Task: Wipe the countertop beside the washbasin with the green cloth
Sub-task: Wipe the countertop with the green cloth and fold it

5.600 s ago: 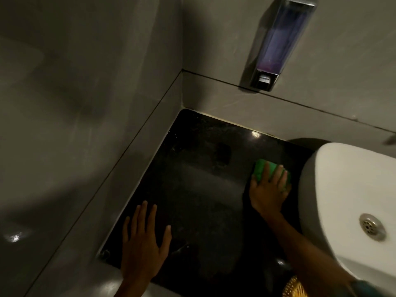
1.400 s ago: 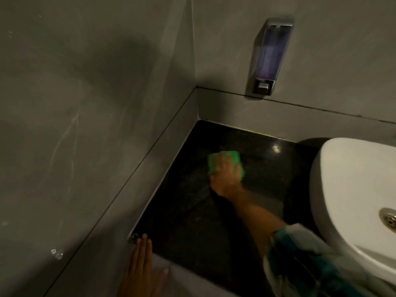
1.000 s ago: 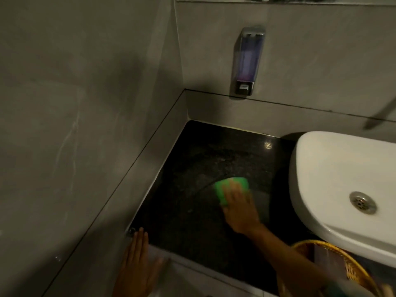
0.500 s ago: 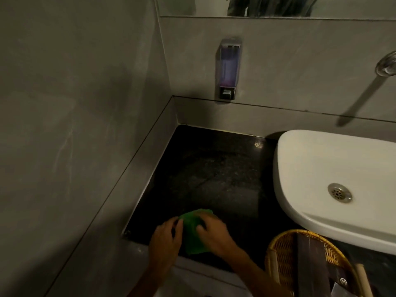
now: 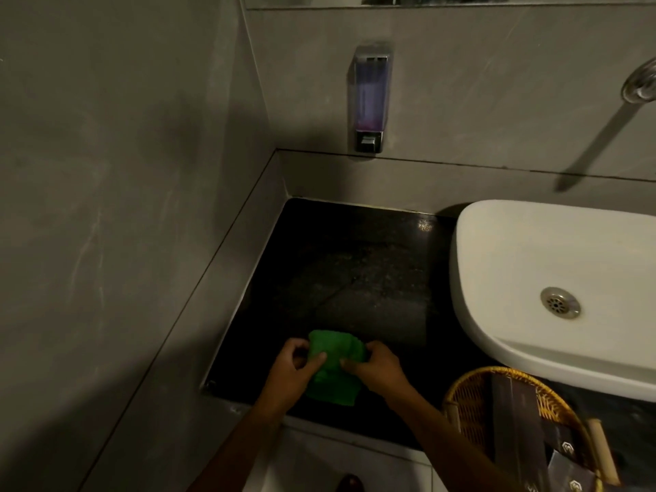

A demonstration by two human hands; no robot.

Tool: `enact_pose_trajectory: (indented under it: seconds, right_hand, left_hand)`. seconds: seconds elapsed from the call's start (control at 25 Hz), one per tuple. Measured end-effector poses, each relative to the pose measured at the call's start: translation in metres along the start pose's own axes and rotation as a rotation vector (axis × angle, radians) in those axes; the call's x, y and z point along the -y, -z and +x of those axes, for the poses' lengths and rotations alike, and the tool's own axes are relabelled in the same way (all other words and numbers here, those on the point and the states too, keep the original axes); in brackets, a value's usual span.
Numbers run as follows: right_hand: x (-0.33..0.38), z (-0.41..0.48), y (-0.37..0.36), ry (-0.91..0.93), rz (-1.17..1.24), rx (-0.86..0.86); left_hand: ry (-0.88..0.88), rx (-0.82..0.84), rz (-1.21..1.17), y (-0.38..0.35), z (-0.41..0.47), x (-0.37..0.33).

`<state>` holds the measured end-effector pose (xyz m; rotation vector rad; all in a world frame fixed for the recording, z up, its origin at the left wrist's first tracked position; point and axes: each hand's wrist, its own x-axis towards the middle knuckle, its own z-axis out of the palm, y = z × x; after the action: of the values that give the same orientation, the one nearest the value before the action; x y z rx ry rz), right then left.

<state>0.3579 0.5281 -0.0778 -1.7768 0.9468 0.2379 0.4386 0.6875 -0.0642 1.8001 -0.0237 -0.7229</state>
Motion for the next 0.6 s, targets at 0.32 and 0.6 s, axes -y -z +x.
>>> enact_pose_trajectory:
  seconds: [0.32, 0.6]
  right_hand:
    - [0.076, 0.059, 0.065, 0.201, 0.142, -0.25]
    - [0.067, 0.089, 0.064, 0.202, -0.517, -0.247]
  left_hand:
    - [-0.042, -0.134, -0.059, -0.052, 0.087, -0.096]
    - [-0.283, 0.047, 0.566, -0.067, 0.126, -0.09]
